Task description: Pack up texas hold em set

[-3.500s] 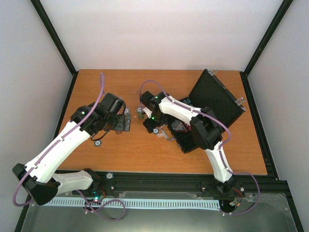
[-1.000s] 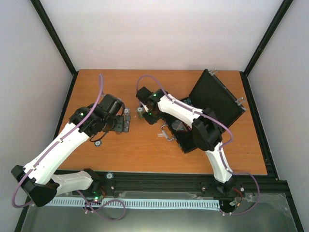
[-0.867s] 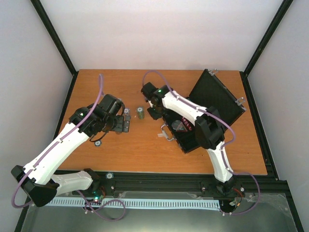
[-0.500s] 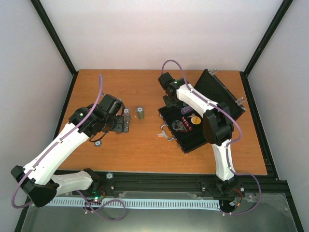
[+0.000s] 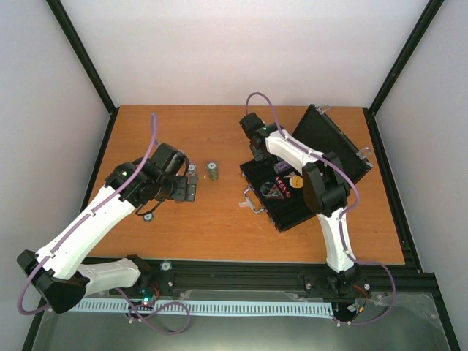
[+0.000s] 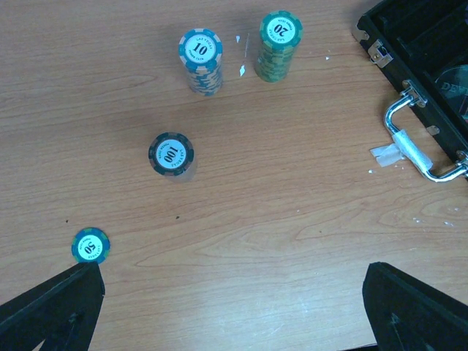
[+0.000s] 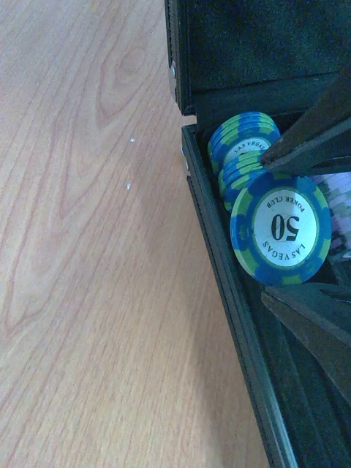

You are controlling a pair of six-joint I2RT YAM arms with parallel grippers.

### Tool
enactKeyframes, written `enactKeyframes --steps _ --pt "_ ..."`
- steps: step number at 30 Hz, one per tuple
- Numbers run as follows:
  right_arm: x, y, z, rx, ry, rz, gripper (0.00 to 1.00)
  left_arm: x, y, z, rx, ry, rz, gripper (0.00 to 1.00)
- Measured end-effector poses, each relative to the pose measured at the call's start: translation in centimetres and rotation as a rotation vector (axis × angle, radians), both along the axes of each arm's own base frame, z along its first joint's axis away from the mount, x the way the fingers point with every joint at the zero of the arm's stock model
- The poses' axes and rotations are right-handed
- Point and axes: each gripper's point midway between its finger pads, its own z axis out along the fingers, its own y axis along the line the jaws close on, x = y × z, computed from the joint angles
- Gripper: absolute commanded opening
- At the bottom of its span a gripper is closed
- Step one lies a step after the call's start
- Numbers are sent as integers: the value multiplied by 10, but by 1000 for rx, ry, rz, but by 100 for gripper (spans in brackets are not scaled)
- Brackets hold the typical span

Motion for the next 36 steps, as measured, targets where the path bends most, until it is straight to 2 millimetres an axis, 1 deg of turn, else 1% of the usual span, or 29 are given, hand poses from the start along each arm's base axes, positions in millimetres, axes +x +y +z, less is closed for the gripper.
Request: enactKeyframes --steps 1,8,14,21,27,36 --pt "2 -2 -5 -21 -1 -4 22 0 0 0 1 1 0 100" --pt "5 -9 -20 -79 6 -11 22 -1 1 -2 3 7 0 100" --pt "6 -12 -26 -100 8 -17 22 -1 0 -3 5 10 0 100" --pt "8 -14 -28 -113 -1 -23 22 -1 0 -5 9 16 0 100" --pt "8 -20 -36 -147 10 -28 21 -1 0 -6 11 19 0 100" --pt "7 -22 -48 -163 30 -26 23 1 -1 -11 22 35 0 100"
